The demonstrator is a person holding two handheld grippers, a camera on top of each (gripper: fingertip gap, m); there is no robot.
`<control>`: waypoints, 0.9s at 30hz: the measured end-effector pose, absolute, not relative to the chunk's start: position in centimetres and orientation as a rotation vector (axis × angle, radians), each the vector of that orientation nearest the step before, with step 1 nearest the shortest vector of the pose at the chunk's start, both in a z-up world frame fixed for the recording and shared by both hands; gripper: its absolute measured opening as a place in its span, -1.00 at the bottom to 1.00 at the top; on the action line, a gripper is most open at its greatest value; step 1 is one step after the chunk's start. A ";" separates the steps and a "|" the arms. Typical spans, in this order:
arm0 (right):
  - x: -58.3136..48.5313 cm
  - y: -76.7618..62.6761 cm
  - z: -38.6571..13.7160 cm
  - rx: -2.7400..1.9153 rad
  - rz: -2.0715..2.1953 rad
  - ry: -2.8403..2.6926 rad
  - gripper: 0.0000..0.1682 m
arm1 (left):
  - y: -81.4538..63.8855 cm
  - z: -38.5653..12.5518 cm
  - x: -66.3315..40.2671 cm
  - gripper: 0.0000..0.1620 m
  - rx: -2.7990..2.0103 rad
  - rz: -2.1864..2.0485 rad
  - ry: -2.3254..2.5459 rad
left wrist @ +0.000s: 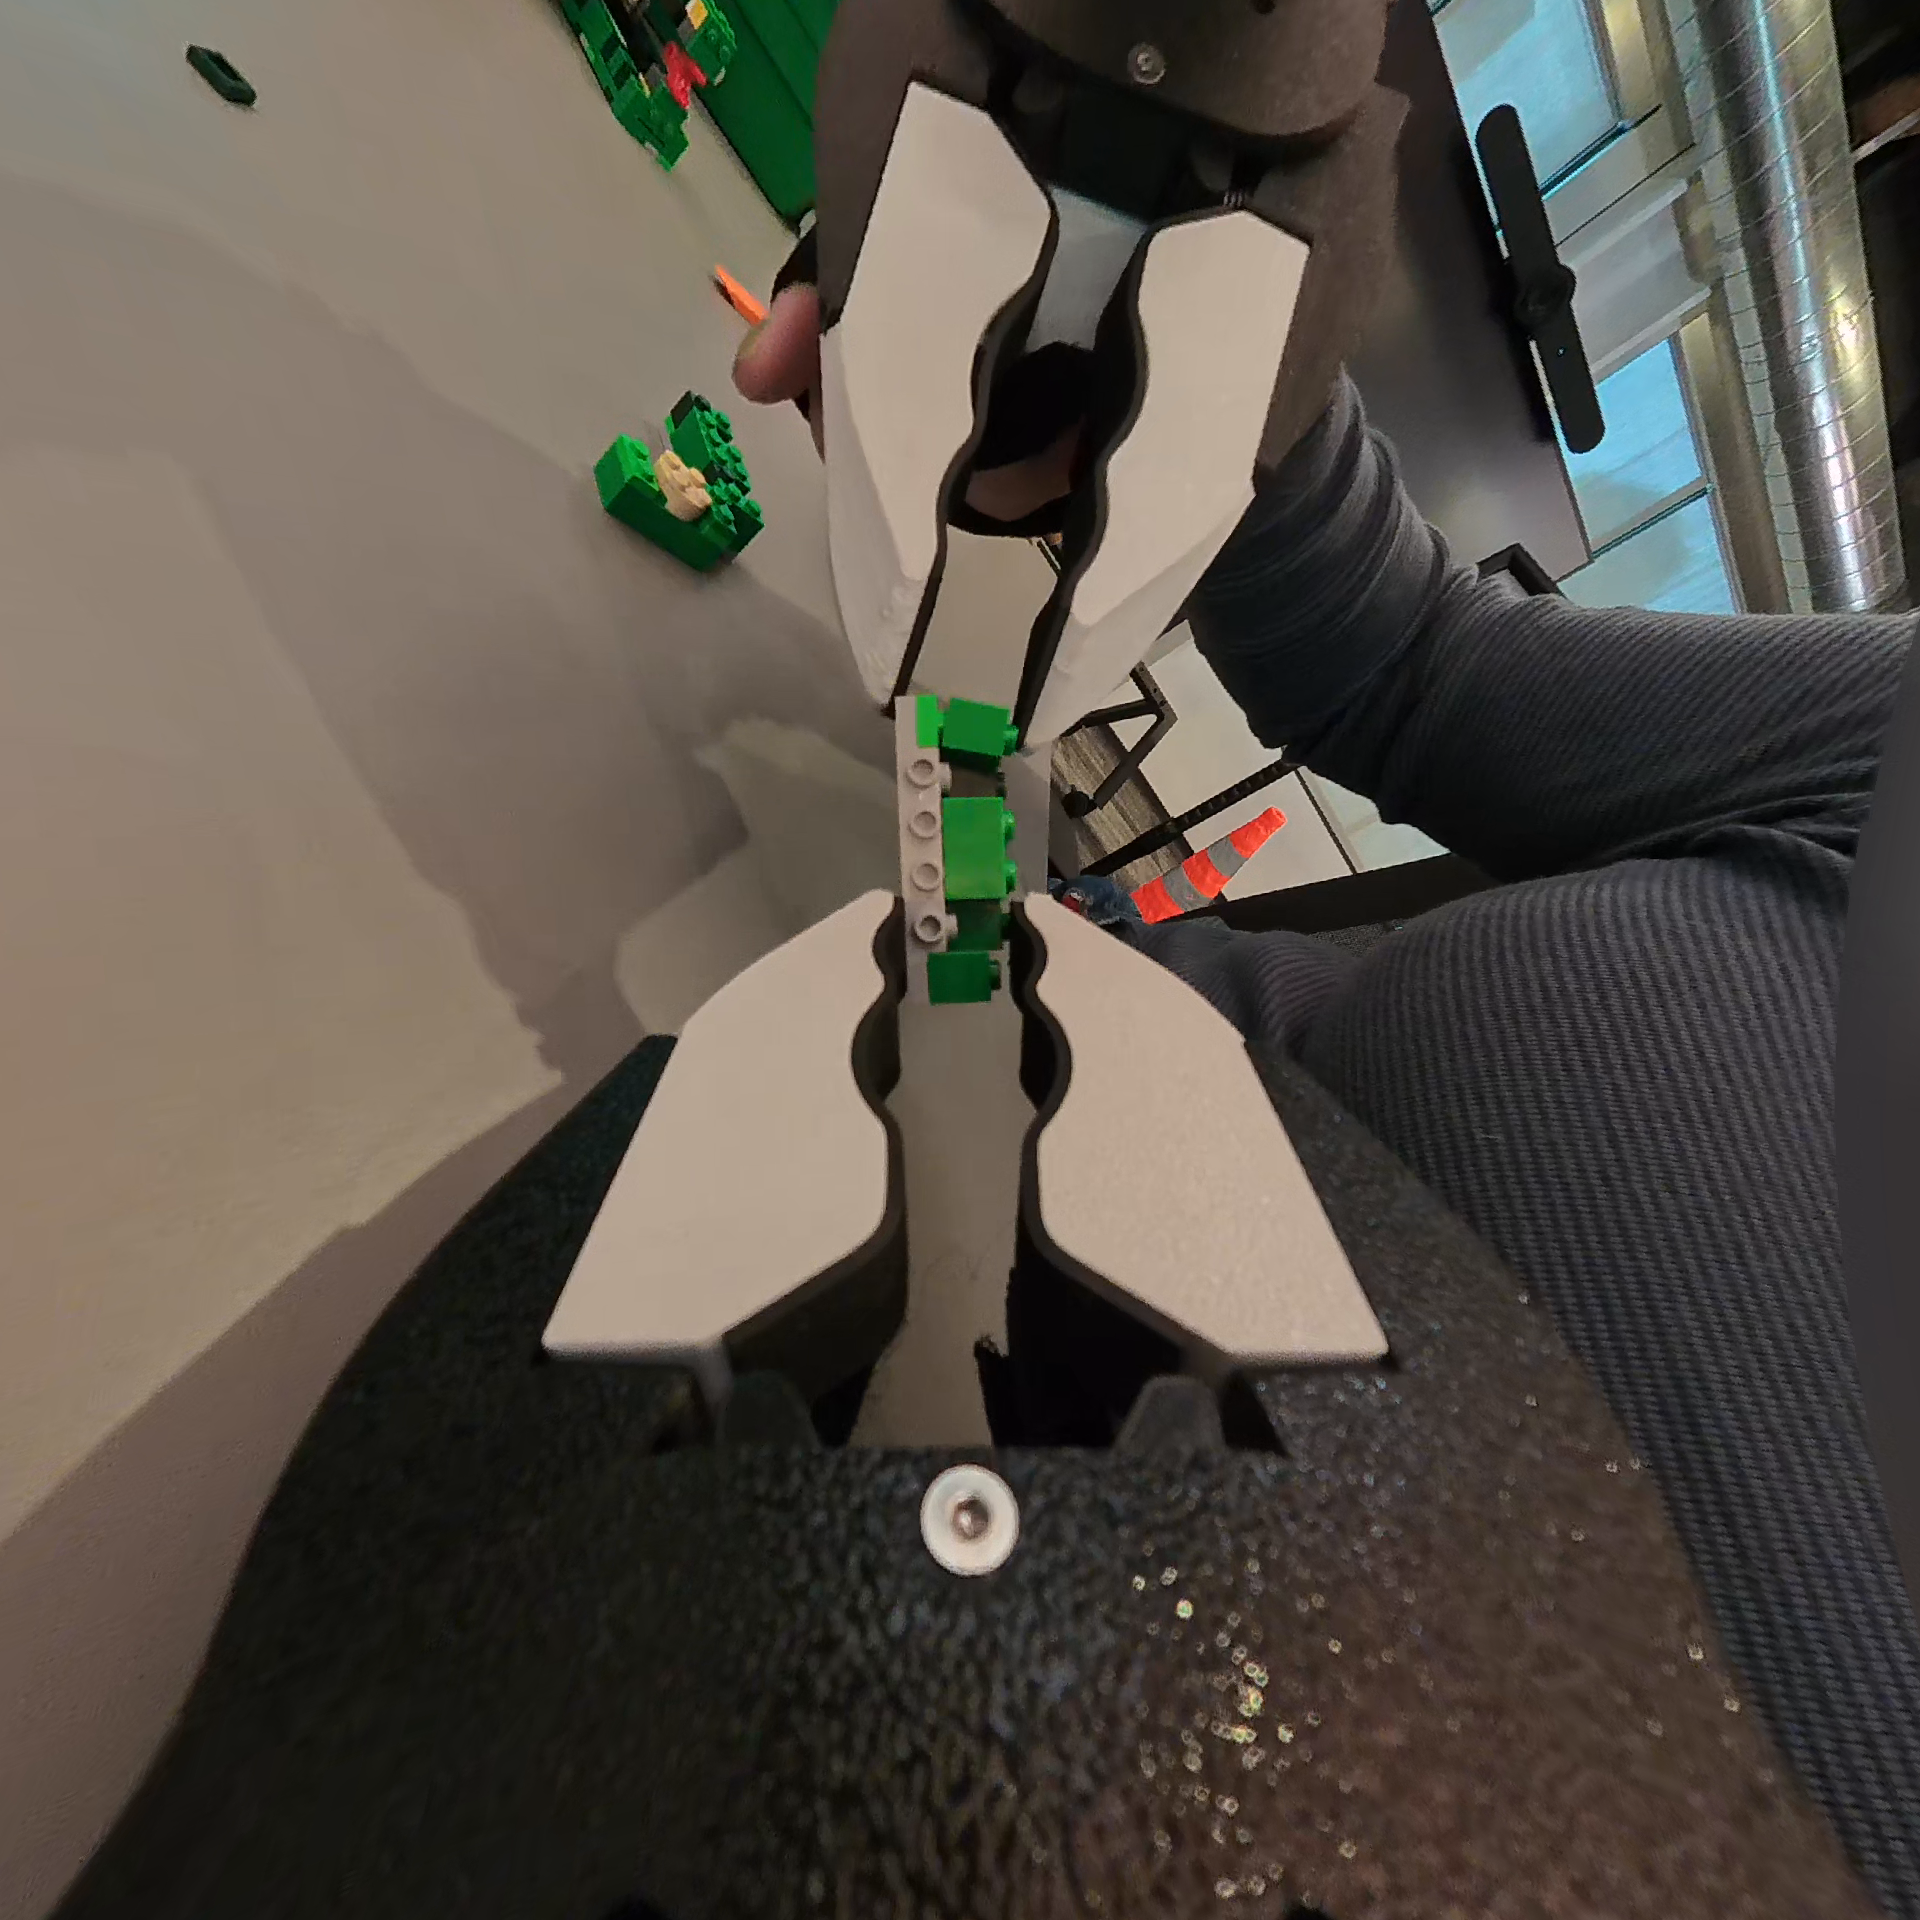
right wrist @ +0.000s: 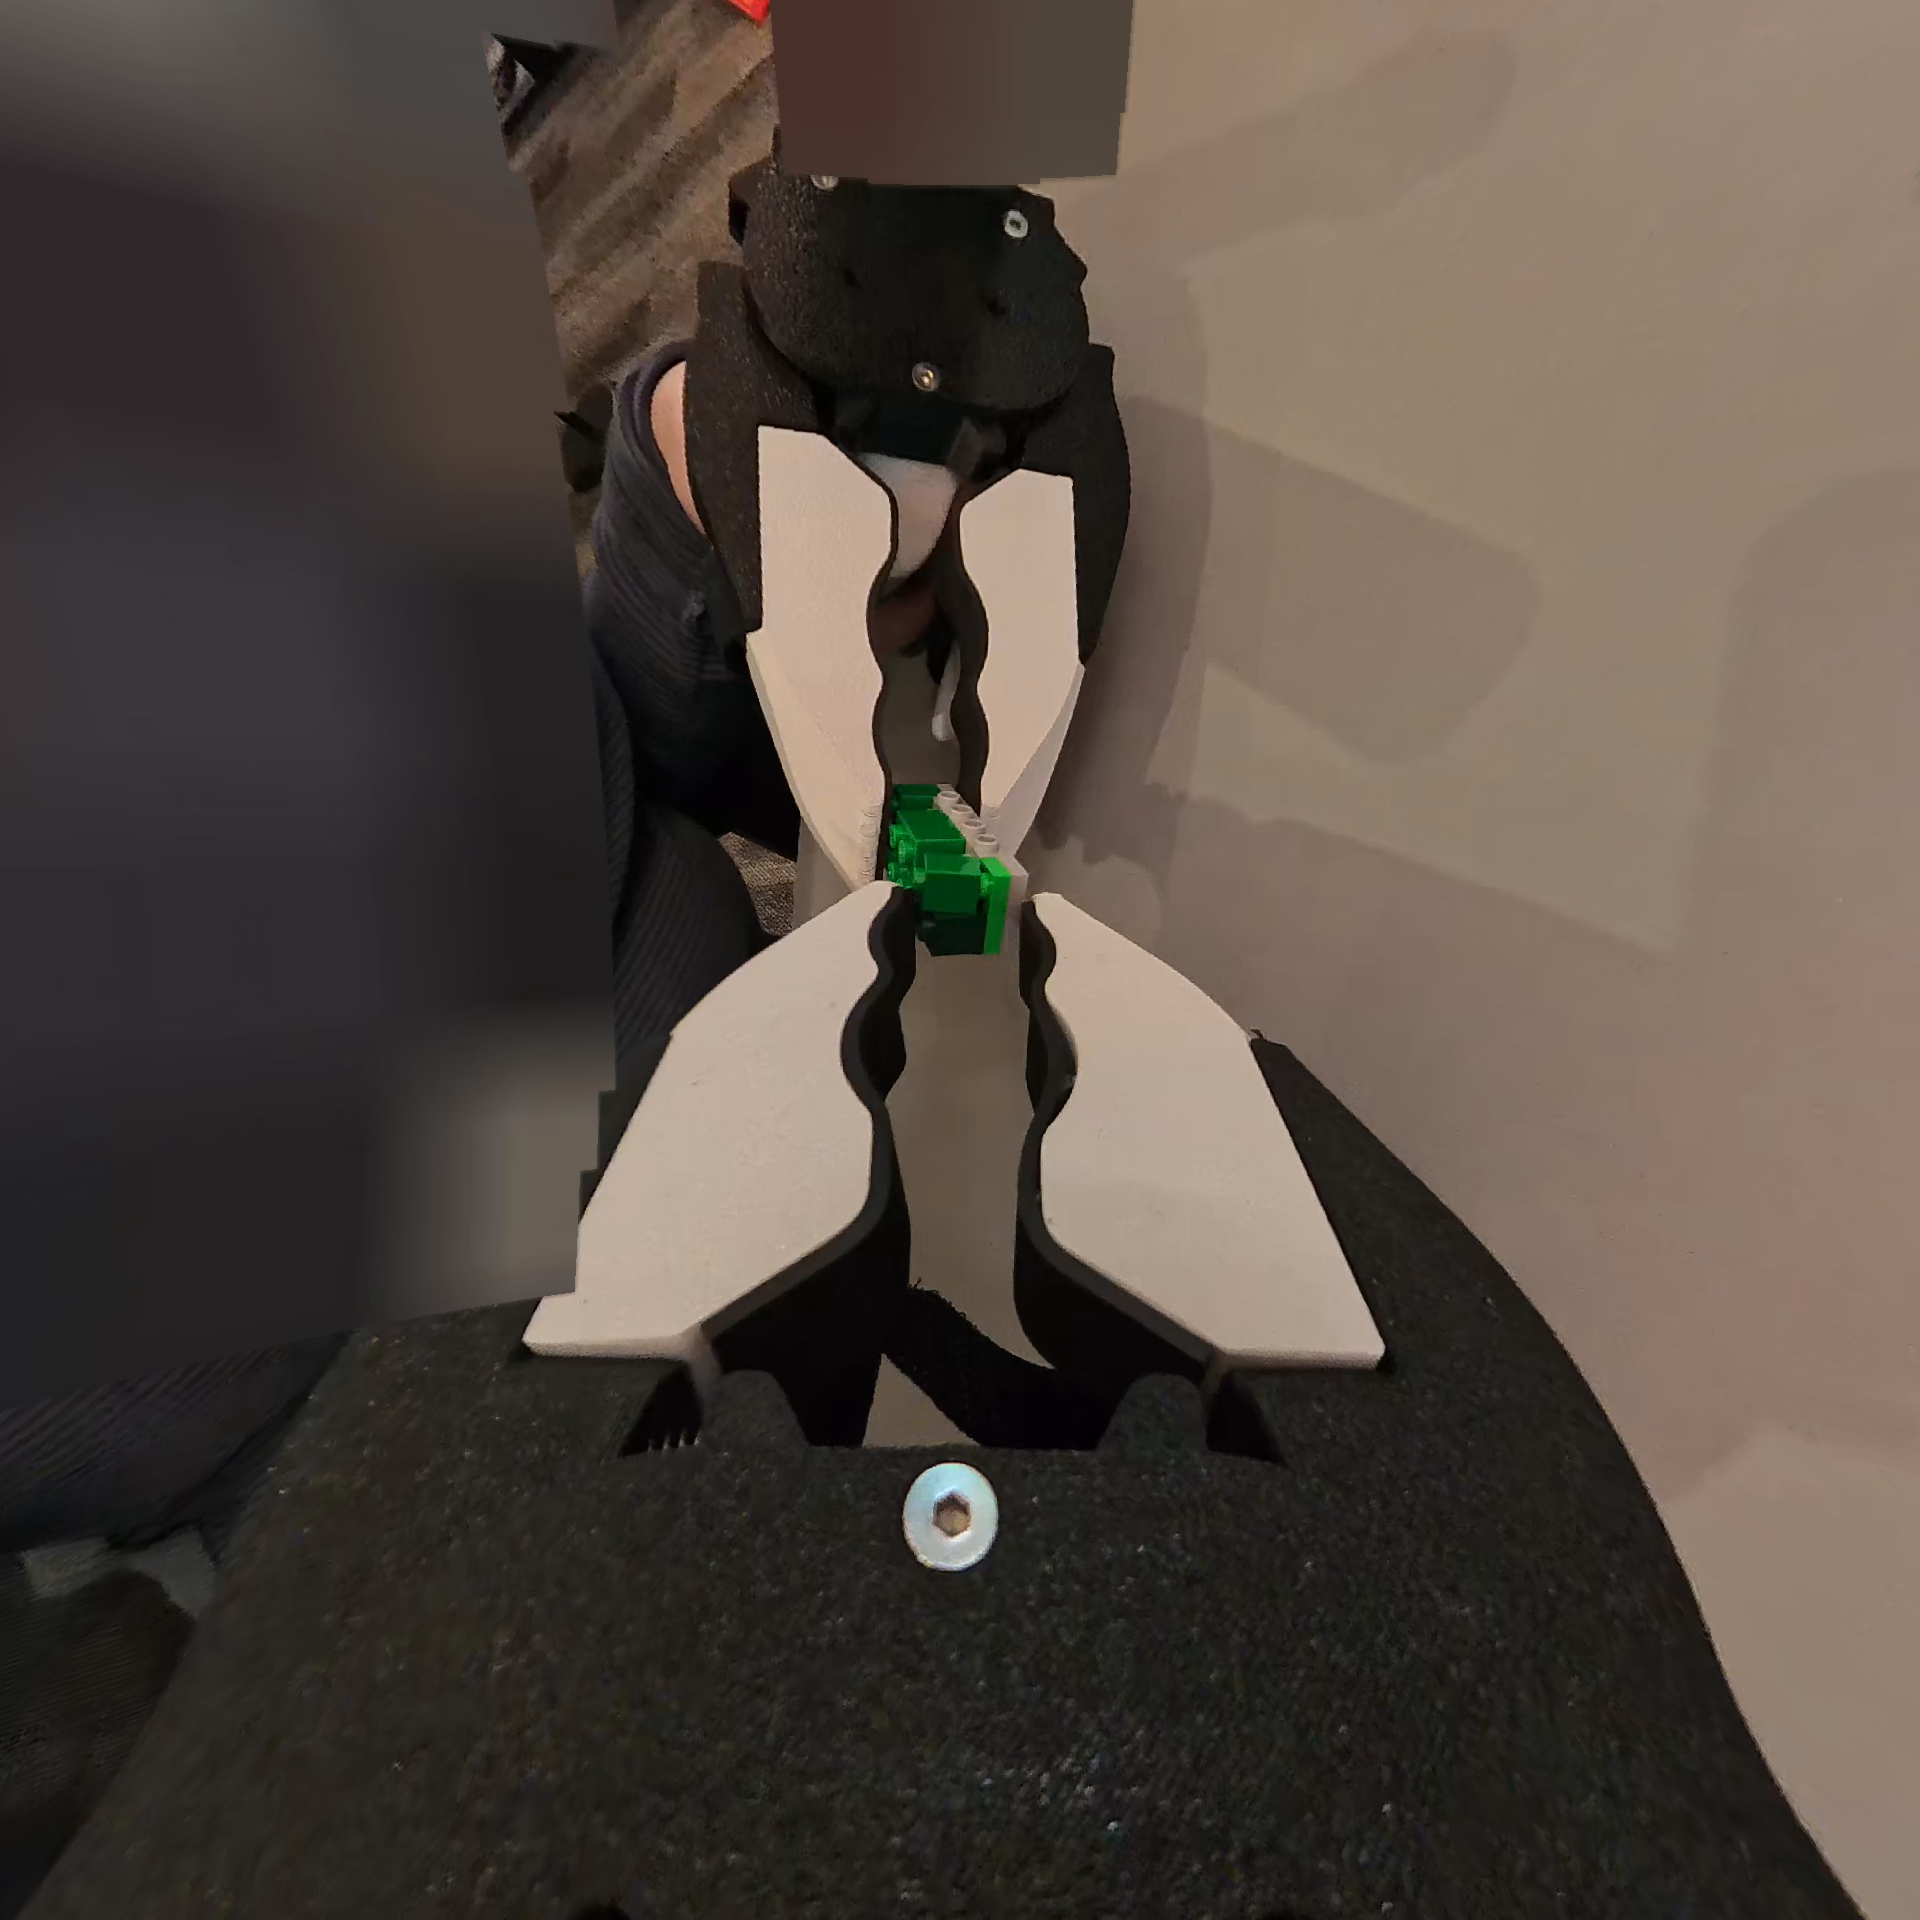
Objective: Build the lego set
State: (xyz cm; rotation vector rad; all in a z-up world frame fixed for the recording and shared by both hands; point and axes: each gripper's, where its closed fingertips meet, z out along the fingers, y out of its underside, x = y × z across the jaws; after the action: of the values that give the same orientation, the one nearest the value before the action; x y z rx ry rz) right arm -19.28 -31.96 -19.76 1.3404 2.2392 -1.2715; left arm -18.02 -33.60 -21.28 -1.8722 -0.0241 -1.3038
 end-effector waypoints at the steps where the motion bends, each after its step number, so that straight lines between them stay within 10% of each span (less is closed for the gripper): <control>1: -19.3 -32.0 -19.7 1.339 -1.277 2.231 -0.78 | -33.6 -21.3 -18.0 -0.78 -1.872 -1.304 -0.022; 27: -19.2 -32.1 -19.6 1.314 -1.385 2.155 -0.80 | -33.8 -21.2 -17.8 -0.78 -1.869 -1.303 0.005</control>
State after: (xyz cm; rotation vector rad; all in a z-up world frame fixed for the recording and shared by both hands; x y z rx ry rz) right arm -19.15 -32.07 -19.55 1.3145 2.1550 -1.3854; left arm -17.83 -33.78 -21.17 -1.8693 0.0046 -1.3027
